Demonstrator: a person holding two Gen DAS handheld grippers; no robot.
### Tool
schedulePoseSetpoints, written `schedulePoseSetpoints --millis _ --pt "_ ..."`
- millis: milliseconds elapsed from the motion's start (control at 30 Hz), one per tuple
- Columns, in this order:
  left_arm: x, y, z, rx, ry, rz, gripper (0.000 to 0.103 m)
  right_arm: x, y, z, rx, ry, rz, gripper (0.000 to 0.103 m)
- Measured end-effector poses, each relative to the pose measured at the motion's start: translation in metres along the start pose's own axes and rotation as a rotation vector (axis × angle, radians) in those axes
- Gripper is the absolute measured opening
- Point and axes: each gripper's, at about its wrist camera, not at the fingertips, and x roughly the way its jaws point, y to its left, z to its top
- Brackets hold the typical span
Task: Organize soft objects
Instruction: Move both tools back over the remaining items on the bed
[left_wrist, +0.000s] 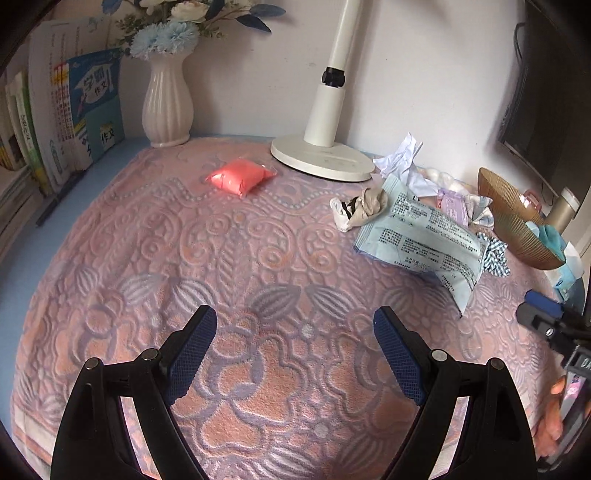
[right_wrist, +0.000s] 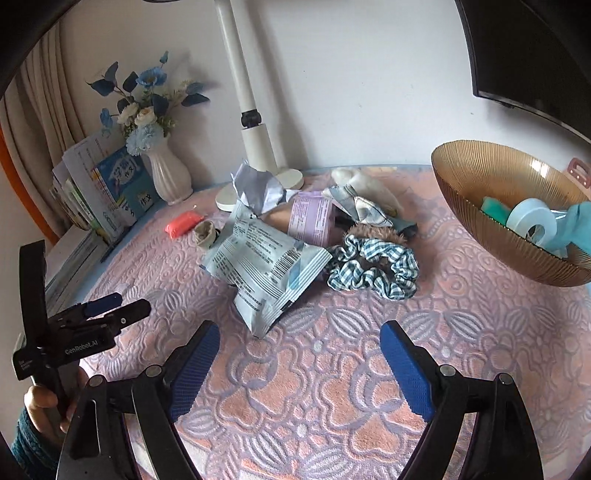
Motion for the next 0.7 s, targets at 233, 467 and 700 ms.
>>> schedulePoseSetpoints --millis 233,467,700 --pt "0.002 0.024 -0.001 -0.116 0.009 -0.066 0.086 0.014 -0.009 -0.006 0.033 0.043 0.019 0.088" --pt "0.006 0.034 -0.002 -0.185 0.022 -0.093 0.086 0.023 0.003 -0.005 -0.006 0.070 -0.002 0.088" --pt "0.005 0.026 -0.001 -0.145 0.015 -0.063 0.086 0.024 0.009 -0.005 -0.033 0.069 -0.015 0.088"
